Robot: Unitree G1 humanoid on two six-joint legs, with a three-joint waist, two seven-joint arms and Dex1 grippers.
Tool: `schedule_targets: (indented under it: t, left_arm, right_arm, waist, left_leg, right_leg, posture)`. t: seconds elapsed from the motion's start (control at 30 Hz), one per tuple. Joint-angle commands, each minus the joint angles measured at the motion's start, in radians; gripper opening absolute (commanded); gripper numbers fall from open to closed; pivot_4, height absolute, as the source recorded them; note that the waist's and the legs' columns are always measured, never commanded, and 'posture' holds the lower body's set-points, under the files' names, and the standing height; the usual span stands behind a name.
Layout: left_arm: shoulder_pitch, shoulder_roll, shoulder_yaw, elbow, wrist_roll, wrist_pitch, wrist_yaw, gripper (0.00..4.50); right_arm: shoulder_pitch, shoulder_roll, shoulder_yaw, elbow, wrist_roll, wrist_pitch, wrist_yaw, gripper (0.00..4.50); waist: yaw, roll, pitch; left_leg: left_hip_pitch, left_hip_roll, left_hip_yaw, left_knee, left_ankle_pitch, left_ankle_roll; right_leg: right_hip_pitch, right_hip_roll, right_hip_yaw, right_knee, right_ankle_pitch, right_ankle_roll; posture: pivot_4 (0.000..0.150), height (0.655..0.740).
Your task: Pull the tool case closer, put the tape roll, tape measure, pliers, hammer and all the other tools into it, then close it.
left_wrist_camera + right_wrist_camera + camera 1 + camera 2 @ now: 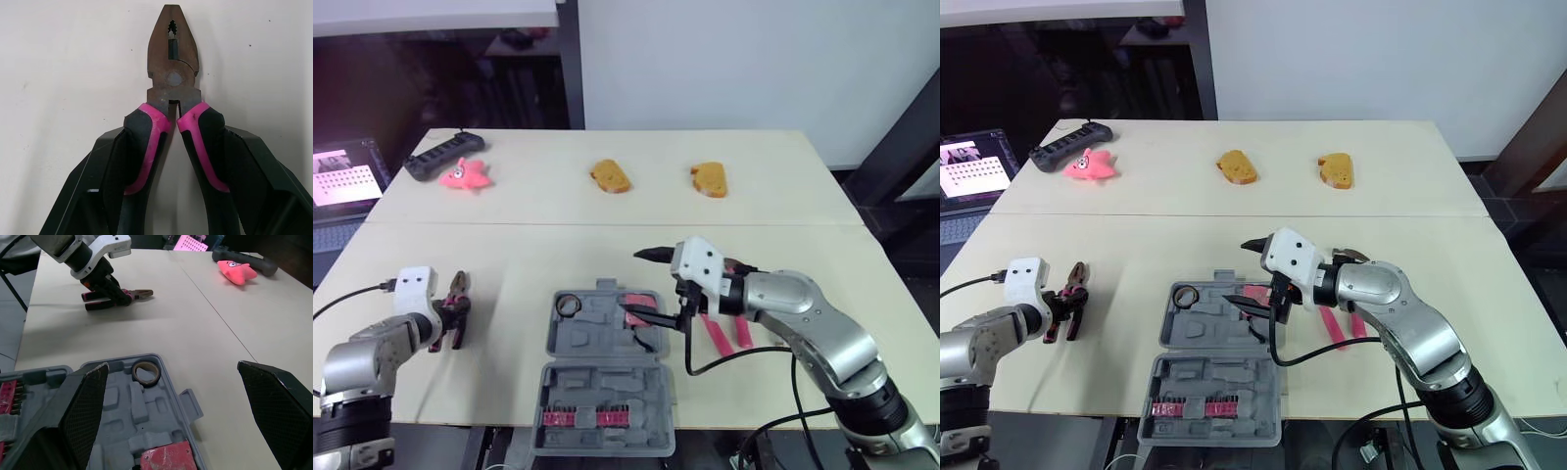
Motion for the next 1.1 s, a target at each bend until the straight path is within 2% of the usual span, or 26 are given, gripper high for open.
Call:
schedule_targets:
  t: [0.03, 0.07, 0.2, 0.3, 0.37, 0.47, 0.6, 0.7, 0.83, 1.1]
  left_arm:
    - [0.019, 0.025, -0.019, 0.01, 0.053, -0.076, -0.004, 2.34]
    - [0.033, 0.047, -0.033, -0.012, 0.064, -0.09, -0.021, 2.34]
    - [0.113, 0.269, -0.12, -0.208, 0.115, -0.194, -0.217, 2.34]
    - [0.121, 0.358, -0.166, -0.284, 0.101, -0.243, -0.342, 2.34]
    - [0.091, 0.455, -0.243, -0.37, 0.071, -0.275, -0.514, 2.34]
    - [-0.018, 0.519, -0.356, -0.42, 0.062, -0.31, -0.679, 2.34]
    - [-0.171, 0.528, -0.491, -0.448, 0.06, -0.314, -0.834, 2.34]
    - [-0.29, 0.464, -0.558, -0.416, 0.052, -0.307, -0.887, 2.34]
    - [-0.407, 0.43, -0.658, -0.347, 0.117, -0.406, -1.005, 2.34]
    - [-0.501, 0.37, -0.736, -0.283, 0.176, -0.448, -1.094, 2.34]
  right_arm:
    - [-0.009, 0.009, -0.002, -0.032, -0.002, -0.005, -0.008, 4.5]
    - [-0.008, 0.009, -0.003, -0.032, -0.002, -0.004, -0.01, 4.5]
    - [-0.016, 0.0, -0.029, -0.018, -0.01, 0.001, -0.025, 4.5]
    - [-0.029, -0.011, -0.026, -0.003, -0.025, 0.0, -0.022, 4.5]
    - [-0.074, -0.039, 0.014, 0.024, -0.071, 0.035, -0.018, 4.5]
    - [-0.156, -0.061, 0.084, 0.034, -0.085, 0.121, 0.016, 4.5]
    - [-0.257, -0.072, 0.203, 0.034, -0.126, 0.192, 0.063, 4.5]
    - [-0.326, -0.06, 0.298, 0.049, -0.145, 0.255, 0.1, 4.5]
    - [-0.411, 0.0, 0.419, 0.142, -0.216, 0.278, 0.099, 4.5]
    - [-0.498, 0.118, 0.451, 0.219, -0.256, 0.329, 0.078, 4.5]
  waist:
    - [0.0, 0.0, 0.0]
    - [0.0, 0.0, 0.0]
    - [-0.015, -0.007, 0.003]
    - [-0.004, -0.007, 0.004]
    - [0.002, -0.007, 0.005]
    - [0.003, -0.006, 0.005]
    - [-0.006, -0.005, 0.006]
    - [-0.011, -0.005, 0.006]
    - [-0.021, -0.005, 0.006]
    - [-0.025, -0.005, 0.006]
  left_leg:
    - [0.0, 0.0, 0.0, 0.0, 0.0, 0.0]
    - [0.0, 0.0, 0.0, 0.0, 0.0, 0.0]
    - [-0.002, 0.001, -0.001, -0.001, 0.001, -0.001]
    - [-0.004, 0.0, 0.0, -0.003, 0.002, -0.003]
    - [-0.004, 0.0, 0.0, -0.002, 0.002, -0.003]
    - [-0.005, 0.0, 0.001, -0.002, 0.002, -0.004]
    - [-0.006, 0.001, 0.001, -0.003, 0.002, -0.003]
    - [-0.007, 0.001, 0.001, -0.003, 0.0, 0.0]
    - [-0.019, 0.0, 0.0, 0.001, 0.0, 0.0]
    - [-0.019, 0.0, -0.001, 0.001, 0.001, -0.001]
  right_leg:
    - [0.0, 0.0, 0.0, 0.0, 0.0, 0.0]
    - [0.0, 0.0, 0.0, 0.0, 0.0, 0.0]
    - [-0.003, 0.001, 0.0, 0.0, 0.0, 0.0]
    - [-0.005, 0.0, 0.0, 0.0, 0.0, -0.001]
    - [-0.004, -0.001, 0.0, -0.002, -0.001, -0.002]
    - [-0.003, -0.001, 0.0, -0.006, -0.002, -0.005]
    - [-0.005, 0.0, 0.0, -0.006, -0.001, -0.004]
    - [-0.006, 0.001, 0.0, -0.005, 0.001, -0.001]
    - [-0.019, 0.001, 0.0, 0.001, 0.001, -0.001]
    - [-0.02, 0.001, -0.001, 0.004, 0.001, -0.001]
  posture:
    - [0.15, 0.74]
    - [0.15, 0.74]
    - [0.15, 0.74]
    - [0.15, 0.74]
    - [0.15, 0.74]
    - [0.15, 0.74]
    - [0.15, 0.74]
    - [0.15, 0.74]
    - [0.15, 0.74]
    - [0.15, 0.74]
